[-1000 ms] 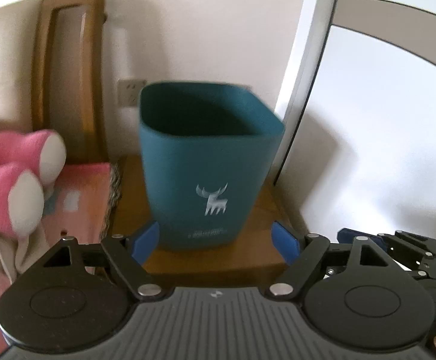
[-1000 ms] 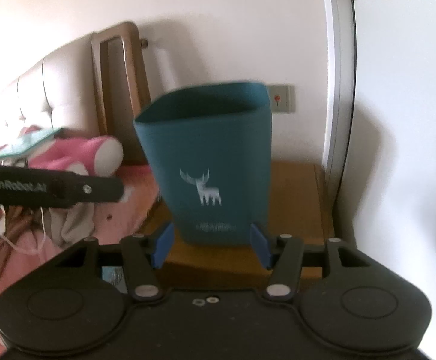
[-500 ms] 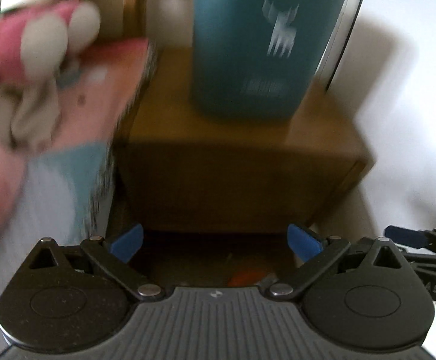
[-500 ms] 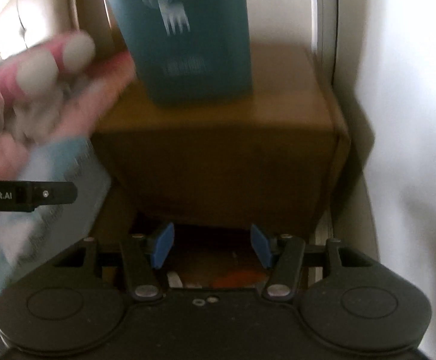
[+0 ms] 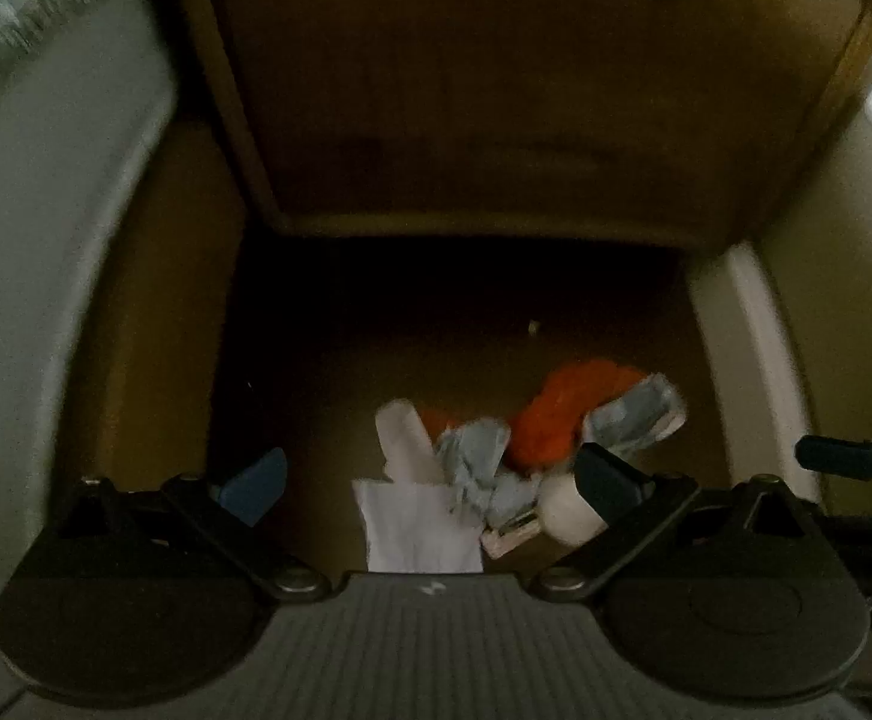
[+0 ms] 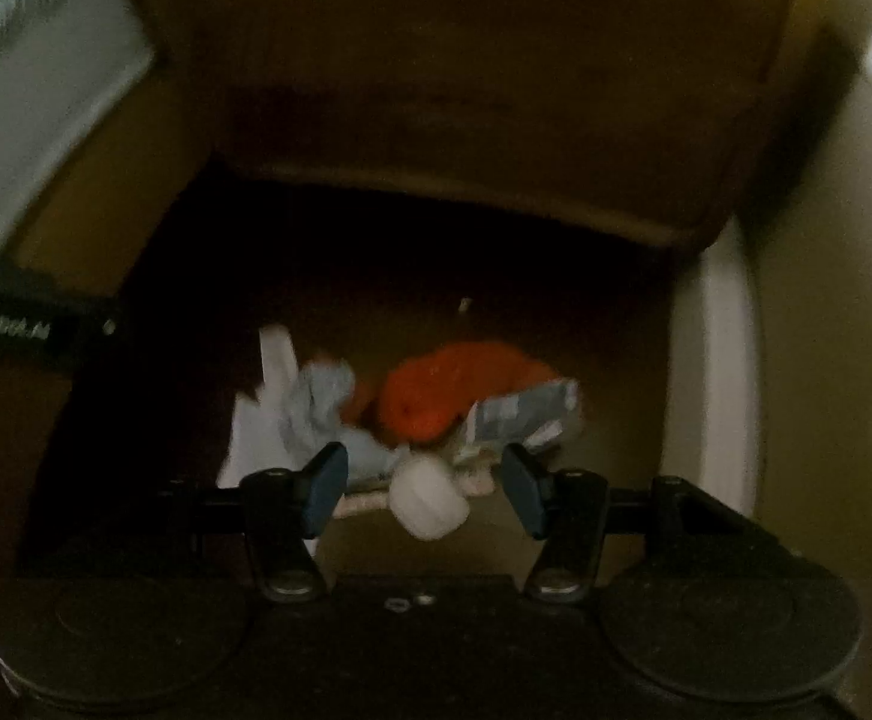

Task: Collect trash
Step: 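Move both open tools back down into the cubby toward the remaining tissues, then grasp the crumpled blue tissue with left tool while right tool grasps the white ball, then lift the blue tissue with left tool while right tool carries the white ball to the wastebasket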

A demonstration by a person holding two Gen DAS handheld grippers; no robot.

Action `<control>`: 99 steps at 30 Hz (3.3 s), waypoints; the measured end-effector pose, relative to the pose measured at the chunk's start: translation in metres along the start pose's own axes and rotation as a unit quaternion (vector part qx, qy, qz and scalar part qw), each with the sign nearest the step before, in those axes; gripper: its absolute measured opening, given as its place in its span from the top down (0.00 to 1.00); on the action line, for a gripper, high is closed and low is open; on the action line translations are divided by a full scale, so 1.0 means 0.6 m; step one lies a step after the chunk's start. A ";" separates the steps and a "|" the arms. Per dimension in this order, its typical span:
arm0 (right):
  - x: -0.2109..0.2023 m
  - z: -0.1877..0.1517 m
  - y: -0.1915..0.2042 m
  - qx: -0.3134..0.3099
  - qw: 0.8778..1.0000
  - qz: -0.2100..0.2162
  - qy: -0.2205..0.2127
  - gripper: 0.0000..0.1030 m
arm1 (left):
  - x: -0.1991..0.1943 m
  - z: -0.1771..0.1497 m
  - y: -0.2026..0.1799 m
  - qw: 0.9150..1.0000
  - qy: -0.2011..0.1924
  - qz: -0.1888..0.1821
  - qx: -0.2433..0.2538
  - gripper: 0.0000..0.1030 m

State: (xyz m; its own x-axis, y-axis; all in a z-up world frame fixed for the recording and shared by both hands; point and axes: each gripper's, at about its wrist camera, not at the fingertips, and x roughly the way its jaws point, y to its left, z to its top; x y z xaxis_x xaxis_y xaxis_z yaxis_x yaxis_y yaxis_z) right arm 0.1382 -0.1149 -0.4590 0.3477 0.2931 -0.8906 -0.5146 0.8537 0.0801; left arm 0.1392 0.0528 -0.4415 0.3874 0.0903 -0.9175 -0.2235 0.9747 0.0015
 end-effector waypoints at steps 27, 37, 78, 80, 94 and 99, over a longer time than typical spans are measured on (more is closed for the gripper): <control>0.323 -0.117 0.011 -0.127 0.991 -0.022 0.028 0.44 | 0.366 -0.088 -0.069 0.998 0.048 -0.007 0.028 0.01; 0.326 -0.117 0.024 -0.167 0.986 -0.006 0.027 0.42 | 0.398 -0.068 -0.070 0.998 0.055 -0.026 0.008 0.03; -0.140 -0.012 0.009 0.007 0.997 0.013 -0.071 0.46 | 0.057 -0.010 -0.025 0.994 0.043 -0.075 -0.060 0.76; -0.202 0.018 0.013 0.017 0.996 0.012 -0.084 0.46 | -0.005 0.013 -0.022 0.994 0.037 -0.080 -0.065 0.76; -0.584 0.208 0.055 -0.001 0.978 0.000 -0.210 0.46 | -0.428 0.189 0.008 0.992 -0.067 -0.090 -0.058 0.76; -0.669 0.268 0.059 -0.009 0.969 0.007 -0.247 0.46 | -0.541 0.246 0.013 0.989 -0.110 -0.091 -0.046 0.76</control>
State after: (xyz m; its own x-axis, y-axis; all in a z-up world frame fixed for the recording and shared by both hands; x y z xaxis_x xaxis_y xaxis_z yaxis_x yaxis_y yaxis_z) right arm 0.1066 -0.1330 -0.0267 0.6708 0.4792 -0.5661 -0.5347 0.8414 0.0786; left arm 0.1437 0.0611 -0.0851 0.6119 -0.0324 -0.7903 -0.2085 0.9572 -0.2007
